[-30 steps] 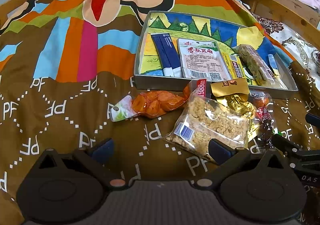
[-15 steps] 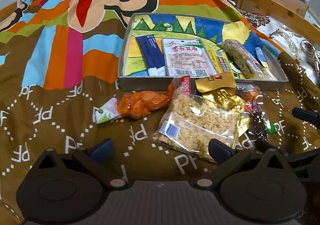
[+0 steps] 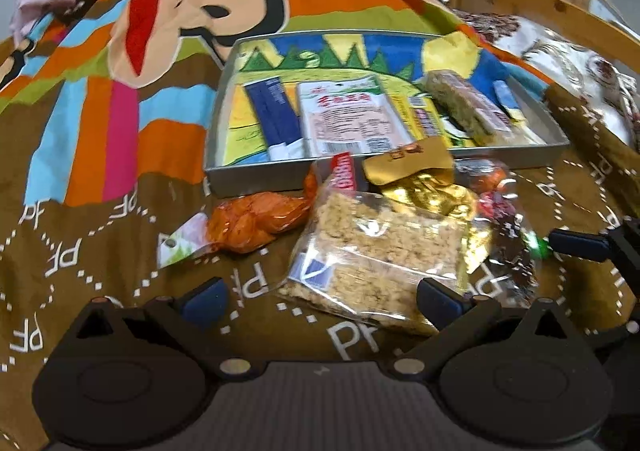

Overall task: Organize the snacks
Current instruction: 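Close the right tool on the dark meat packet while the left tool approaches the rice-crisp bag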

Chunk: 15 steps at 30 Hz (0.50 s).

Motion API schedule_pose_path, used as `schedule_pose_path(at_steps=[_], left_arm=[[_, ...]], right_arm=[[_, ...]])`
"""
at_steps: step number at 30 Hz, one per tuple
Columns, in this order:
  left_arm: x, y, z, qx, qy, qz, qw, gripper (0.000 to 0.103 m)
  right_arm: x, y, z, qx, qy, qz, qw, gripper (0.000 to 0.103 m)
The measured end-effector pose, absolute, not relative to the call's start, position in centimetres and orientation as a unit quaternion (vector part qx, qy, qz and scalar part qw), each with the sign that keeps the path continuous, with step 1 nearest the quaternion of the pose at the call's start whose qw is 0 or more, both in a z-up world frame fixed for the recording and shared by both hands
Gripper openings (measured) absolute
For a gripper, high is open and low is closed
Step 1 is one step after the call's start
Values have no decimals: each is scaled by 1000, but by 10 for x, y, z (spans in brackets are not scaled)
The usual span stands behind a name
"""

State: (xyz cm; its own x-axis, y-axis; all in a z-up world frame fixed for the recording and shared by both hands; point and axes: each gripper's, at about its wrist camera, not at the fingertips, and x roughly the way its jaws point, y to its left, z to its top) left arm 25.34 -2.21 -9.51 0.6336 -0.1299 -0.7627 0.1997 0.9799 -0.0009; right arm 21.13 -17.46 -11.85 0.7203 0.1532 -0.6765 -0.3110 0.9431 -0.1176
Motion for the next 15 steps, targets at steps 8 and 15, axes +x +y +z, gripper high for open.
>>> schedule_pose_path(at_steps=[8,15], left_arm=[[249,-30,-96,46,413,-124,901,102],[252,-44,-104,82,392,-139,906,103]], right_arm=[[209,-178,-111,-103,386,95,912,57],[210,-186,-107,-101,400,94,906,57]])
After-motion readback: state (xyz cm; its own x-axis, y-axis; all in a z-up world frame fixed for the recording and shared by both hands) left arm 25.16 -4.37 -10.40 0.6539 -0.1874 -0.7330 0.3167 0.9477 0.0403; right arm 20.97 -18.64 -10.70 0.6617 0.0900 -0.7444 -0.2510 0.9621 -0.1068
